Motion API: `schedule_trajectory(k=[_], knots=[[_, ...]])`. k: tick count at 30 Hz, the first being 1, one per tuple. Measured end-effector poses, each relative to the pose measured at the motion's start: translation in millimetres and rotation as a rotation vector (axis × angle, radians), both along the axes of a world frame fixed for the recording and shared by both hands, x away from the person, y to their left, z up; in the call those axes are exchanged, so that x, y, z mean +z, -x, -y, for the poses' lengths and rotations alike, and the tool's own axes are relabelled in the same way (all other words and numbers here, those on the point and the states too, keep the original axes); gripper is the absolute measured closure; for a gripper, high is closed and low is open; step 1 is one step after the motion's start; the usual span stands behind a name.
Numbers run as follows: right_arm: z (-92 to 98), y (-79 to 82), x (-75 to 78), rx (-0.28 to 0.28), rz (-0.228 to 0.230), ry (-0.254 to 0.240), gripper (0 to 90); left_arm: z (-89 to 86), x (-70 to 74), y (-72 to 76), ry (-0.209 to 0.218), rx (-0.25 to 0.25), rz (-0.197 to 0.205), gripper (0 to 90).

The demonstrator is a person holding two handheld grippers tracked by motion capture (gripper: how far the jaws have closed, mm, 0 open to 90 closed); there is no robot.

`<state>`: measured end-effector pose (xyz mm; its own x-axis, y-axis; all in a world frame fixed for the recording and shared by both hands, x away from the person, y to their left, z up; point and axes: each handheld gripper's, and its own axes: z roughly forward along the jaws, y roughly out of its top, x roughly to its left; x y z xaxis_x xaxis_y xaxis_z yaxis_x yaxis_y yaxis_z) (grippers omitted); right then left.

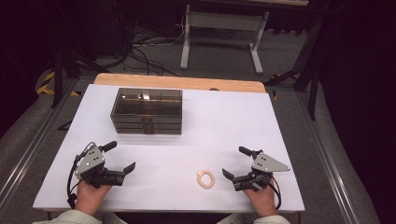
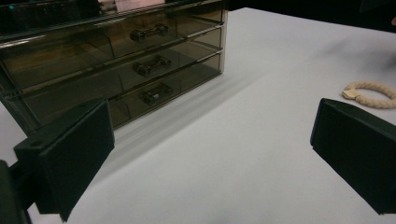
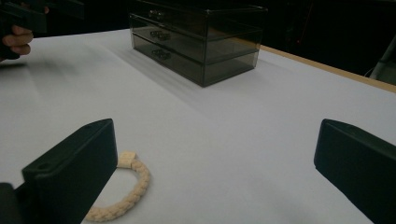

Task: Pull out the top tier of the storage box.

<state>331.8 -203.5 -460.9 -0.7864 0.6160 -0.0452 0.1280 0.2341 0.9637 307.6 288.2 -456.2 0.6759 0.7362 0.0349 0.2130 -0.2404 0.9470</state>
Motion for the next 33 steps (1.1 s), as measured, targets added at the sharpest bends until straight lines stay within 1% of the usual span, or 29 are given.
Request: schedule_trajectory(k=[1, 3, 4, 5, 6, 7, 8, 10, 12, 14, 18, 22, 25, 26, 28, 29, 31, 33], knots=[[-0.1, -0.3, -0.2, 0.001, -0.001, 0.002, 0.5, 0.3, 0.4, 0.9, -0.009, 0.008, 0.015, 0.4], [-0.7, -0.2, -0.5, 0.001, -0.007, 0.002, 0.5, 0.7, 0.9, 1.5, -0.006, 0.008, 0.011, 0.5], [-1.4, -0.3, -0.8, 0.008, -0.005, 0.006, 0.5, 0.4, 2.2, 1.6, -0.021, 0.009, 0.008, 0.5], [-2.5, 0.0, -0.8, 0.013, -0.002, 0.012, 0.6, 0.7, 2.3, 1.6, -0.024, 0.011, 0.015, 0.4], [-2.5, 0.0, -0.8, 0.013, -0.002, 0.012, 0.6, 1.0, 2.5, 2.5, -0.018, 0.011, 0.017, 0.4], [-3.0, 0.1, -0.9, 0.016, -0.001, 0.015, 0.6, 1.1, 3.8, 3.3, -0.022, 0.013, 0.039, 0.4], [-3.0, 0.1, -0.9, 0.016, -0.001, 0.015, 0.6, 1.1, 3.8, 3.3, -0.022, 0.013, 0.039, 0.4], [-3.1, -0.5, -1.4, 0.018, -0.007, 0.009, 0.6, 3.0, 5.0, 3.6, -0.039, 0.000, 0.031, 0.2], [-3.4, -0.6, -1.5, 0.018, -0.010, 0.011, 0.6, 4.3, 5.4, 4.3, -0.047, 0.002, 0.033, 0.2], [-4.3, -0.8, -1.8, 0.020, -0.008, 0.026, 0.7, 5.4, 5.9, 4.7, -0.054, -0.002, 0.036, 0.2], [-4.4, -1.1, -2.2, 0.017, -0.012, 0.024, 0.8, 4.6, 7.8, 3.9, -0.026, -0.009, 0.011, 0.2], [-3.5, -2.1, -2.5, 0.014, -0.021, 0.022, 0.9, 2.7, 8.3, 2.8, -0.020, -0.003, 0.006, 0.5], [-3.6, -2.3, -2.7, 0.016, -0.025, 0.022, 1.0, 1.8, 9.6, 2.6, -0.025, -0.004, 0.013, 2.0], [-3.6, -2.3, -2.7, 0.017, -0.025, 0.022, 1.0, 2.4, 9.5, 2.7, -0.018, -0.007, 0.011, 2.5], [-3.5, -2.4, -2.8, 0.017, -0.027, 0.022, 1.1, 3.4, 10.4, 3.0, -0.026, -0.003, 0.010, 4.0], [-3.5, -2.5, -2.8, 0.016, -0.029, 0.022, 1.1, 3.9, 11.1, 2.5, -0.035, -0.010, 0.012, 4.6], [-4.1, -2.9, -3.3, 0.018, -0.030, 0.025, 1.2, 4.3, 11.9, 1.4, -0.025, -0.026, -0.005, 7.2], [-5.5, -2.8, -3.7, 0.023, -0.032, 0.031, 1.5, 4.2, 13.7, -0.6, -0.032, -0.018, -0.009, 8.4]])
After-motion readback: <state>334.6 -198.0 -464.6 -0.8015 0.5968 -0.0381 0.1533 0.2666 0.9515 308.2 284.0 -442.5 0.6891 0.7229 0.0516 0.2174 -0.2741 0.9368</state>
